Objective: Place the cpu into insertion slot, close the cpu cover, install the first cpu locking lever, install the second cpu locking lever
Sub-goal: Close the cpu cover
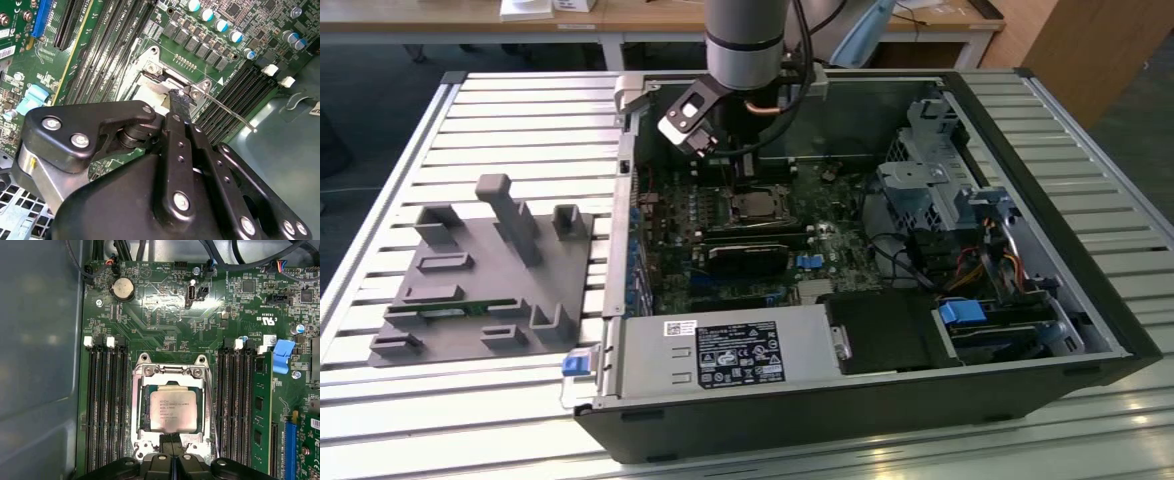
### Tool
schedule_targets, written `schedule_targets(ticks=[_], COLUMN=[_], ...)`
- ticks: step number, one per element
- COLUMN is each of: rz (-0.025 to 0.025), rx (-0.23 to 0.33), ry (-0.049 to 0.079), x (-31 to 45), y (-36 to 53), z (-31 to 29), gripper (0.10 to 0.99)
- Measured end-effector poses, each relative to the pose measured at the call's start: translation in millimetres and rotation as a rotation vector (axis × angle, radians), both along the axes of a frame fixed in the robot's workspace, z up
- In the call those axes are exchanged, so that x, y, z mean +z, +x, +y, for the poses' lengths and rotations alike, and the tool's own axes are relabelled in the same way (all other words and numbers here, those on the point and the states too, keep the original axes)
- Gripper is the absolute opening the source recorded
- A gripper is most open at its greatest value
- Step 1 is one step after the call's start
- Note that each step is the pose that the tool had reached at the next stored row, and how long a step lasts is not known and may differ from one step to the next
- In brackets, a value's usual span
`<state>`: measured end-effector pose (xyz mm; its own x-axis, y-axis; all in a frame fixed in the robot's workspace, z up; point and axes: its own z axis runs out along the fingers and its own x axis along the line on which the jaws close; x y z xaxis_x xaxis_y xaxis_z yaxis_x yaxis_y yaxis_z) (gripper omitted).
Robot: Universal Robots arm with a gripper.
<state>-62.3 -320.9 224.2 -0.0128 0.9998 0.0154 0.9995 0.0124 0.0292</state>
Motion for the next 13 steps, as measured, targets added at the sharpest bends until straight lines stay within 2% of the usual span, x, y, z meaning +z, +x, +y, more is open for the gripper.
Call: schedule_targets(ticks=[13], rz=[0.0065], rx=[0.000], ry=[0.000], x=[-7.0], y=[0.1], z=[0.0], gripper=[0.106])
